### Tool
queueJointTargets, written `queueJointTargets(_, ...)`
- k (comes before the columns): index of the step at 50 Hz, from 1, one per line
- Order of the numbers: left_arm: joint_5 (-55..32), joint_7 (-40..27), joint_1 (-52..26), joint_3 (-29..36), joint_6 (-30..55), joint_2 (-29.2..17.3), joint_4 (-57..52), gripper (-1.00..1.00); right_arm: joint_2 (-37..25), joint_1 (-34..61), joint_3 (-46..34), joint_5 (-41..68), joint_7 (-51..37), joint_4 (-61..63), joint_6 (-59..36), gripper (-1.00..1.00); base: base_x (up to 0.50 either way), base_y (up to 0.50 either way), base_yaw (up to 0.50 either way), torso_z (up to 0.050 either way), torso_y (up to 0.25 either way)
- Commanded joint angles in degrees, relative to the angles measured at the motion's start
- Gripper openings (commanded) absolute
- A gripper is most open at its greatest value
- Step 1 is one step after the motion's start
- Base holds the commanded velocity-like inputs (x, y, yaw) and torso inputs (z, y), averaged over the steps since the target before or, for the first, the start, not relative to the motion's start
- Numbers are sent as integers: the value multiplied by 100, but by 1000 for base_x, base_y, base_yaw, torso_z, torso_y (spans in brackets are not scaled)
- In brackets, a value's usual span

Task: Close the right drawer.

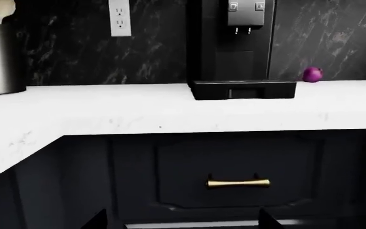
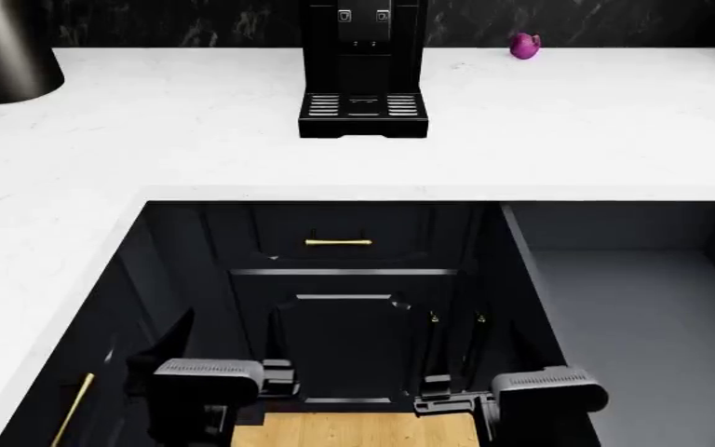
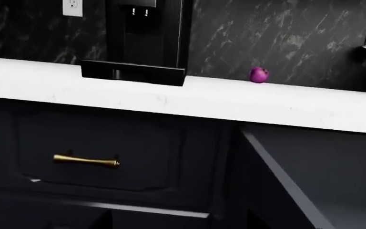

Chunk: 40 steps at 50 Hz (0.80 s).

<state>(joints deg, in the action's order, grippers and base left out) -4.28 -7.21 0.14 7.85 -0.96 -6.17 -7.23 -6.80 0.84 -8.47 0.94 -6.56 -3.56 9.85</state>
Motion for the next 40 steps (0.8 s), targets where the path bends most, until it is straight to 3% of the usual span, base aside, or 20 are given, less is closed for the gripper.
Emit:
queueJointTargets(1, 142, -73, 91, 234, 29, -118, -617, 100, -99, 44, -128, -290, -191, -201, 522, 100, 0, 0, 0, 0, 0)
queueJointTargets(11, 114, -104, 207, 357, 132, -205, -1497, 100, -184, 93, -224, -645, -429, -369, 939, 100, 0, 0, 0, 0, 0)
queueJointTargets(13, 143, -112, 215, 404, 157, -216, -1560, 100, 666, -1626, -369, -1793, -72, 1350, -780, 100, 0, 0, 0, 0, 0)
queueJointTargets(14, 156, -115, 216, 423, 147, -223, -1567, 100, 613, -1954, -426, -1792, -130, 2210, -1070, 100, 0, 0, 0, 0, 0)
queueJointTargets(16, 172, -106, 227, 477, 151, -238, -1640, 100, 492, -1861, -405, -1748, -177, 3494, -1047, 100, 0, 0, 0, 0, 0)
queueJointTargets(24, 199, -102, 248, 634, 188, -275, -1873, 100, 497, -1881, -824, -2270, -134, 4523, -1838, 100, 0, 0, 0, 0, 0)
queueJointTargets(25, 119, -180, 86, 568, 1048, -261, -2571, 100, 478, -1867, -834, -2266, -144, 4561, -1874, 100, 0, 0, 0, 0, 0)
queueJointTargets(26, -606, -383, -773, 125, 1907, -44, -3431, 100, 461, -1841, -834, -2258, -144, 4595, -1925, 100, 0, 0, 0, 0, 0)
queueJointTargets(27, 253, 477, -1633, -6, 2767, 590, -4290, 100, 444, -1823, -842, -2250, -148, 4619, -1961, 100, 0, 0, 0, 0, 0)
queueJointTargets(28, 321, 522, -2002, 3, 3626, 582, -5149, 100, 434, -1811, -852, -2253, -160, 4653, -1995, 100, 0, 0, 0, 0, 0)
queueJointTargets(31, 103, 366, -2075, -4, 6144, 517, -5271, 100, 415, -1779, -930, -2331, -155, 4804, -2153, 100, 0, 0, 0, 0, 0)
queueJointTargets(32, -9, 299, -2107, -14, 6125, 494, -5274, 100, 414, -1765, -967, -2388, -138, 4903, -2230, 100, 0, 0, 0, 0, 0)
queueJointTargets(35, -775, -295, -2204, -13, 6009, 178, -5276, 100, 421, -1719, -1091, -2578, -101, 5176, -2441, 100, 0, 0, 0, 0, 0)
queueJointTargets(40, -3417, -2737, -2807, 220, 5470, -1251, -5274, 100, 472, -1404, -1174, -2892, 88, 5744, -2972, 100, 0, 0, 0, 0, 0)
